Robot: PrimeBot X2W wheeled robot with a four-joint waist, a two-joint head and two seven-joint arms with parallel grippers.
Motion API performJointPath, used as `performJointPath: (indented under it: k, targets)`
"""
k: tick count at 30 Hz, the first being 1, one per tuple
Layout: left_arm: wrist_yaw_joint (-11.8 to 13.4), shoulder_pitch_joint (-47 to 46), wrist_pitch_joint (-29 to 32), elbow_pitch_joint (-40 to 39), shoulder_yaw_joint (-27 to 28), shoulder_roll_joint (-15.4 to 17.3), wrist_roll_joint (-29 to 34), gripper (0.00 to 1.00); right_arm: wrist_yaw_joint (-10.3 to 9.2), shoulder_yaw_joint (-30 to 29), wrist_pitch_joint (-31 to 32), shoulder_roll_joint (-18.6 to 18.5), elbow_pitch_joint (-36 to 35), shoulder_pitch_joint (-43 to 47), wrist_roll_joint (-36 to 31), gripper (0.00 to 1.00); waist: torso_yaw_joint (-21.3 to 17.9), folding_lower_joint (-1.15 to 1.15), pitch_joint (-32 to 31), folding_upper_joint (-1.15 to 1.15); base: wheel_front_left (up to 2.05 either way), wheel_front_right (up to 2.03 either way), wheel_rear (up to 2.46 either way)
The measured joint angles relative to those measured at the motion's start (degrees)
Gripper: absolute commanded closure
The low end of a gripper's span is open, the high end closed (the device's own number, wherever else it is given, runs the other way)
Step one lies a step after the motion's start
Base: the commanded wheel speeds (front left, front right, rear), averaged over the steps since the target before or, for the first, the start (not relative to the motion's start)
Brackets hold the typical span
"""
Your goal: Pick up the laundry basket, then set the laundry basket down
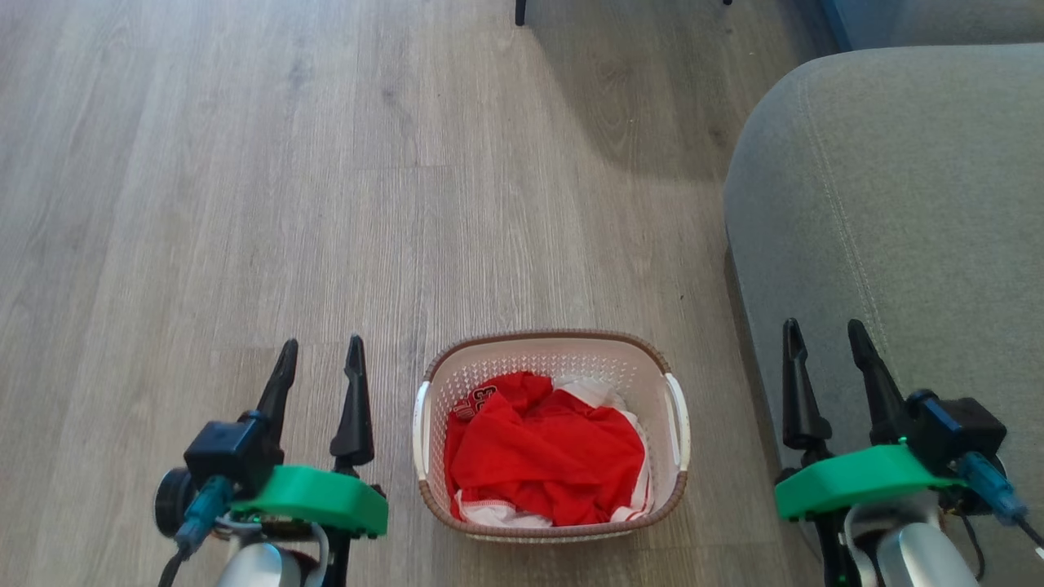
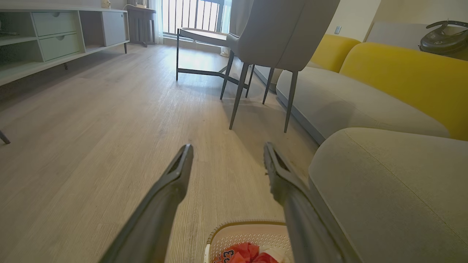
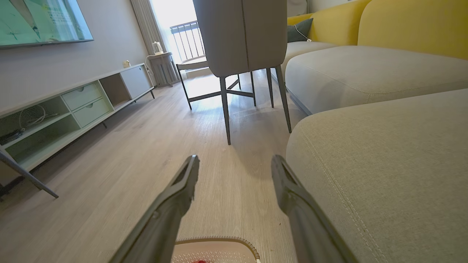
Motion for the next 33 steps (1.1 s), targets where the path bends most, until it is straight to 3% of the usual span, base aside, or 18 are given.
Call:
performJointPath:
  k: [10,11,16,33]
  targets:
    - [0.0,0.0,0.0,0.4,0.0,0.0,-0.6,0.00,0.00,0.0,0.0,0.0,0.0,0.0,0.0,0.00,-0.2,0.00,0.4,0.00,0.00,0.00,0.00]
    - [0.0,0.0,0.0,0.3,0.0,0.0,-1.1,1.00,0.01,0.0,0.0,0.0,0.1,0.0,0.0,1.00,-0.2,0.00,0.4,0.00,0.00,0.00,0.00]
    - [0.0,2.0,0.1,3.9,0.0,0.0,-1.8,1.00,0.00,0.3,0.1,0.1,3.9,1.1,0.5,1.00,-0.2,0.00,0.4,0.00,0.00,0.00,0.00]
    - [-1.0,2.4,2.4,5.0,0.7,0.3,-12.6,1.00,0.00,-0.3,2.2,0.1,5.1,1.2,11.3,1.00,-0.4,0.00,-0.2,0.00,0.00,0.00,0.00]
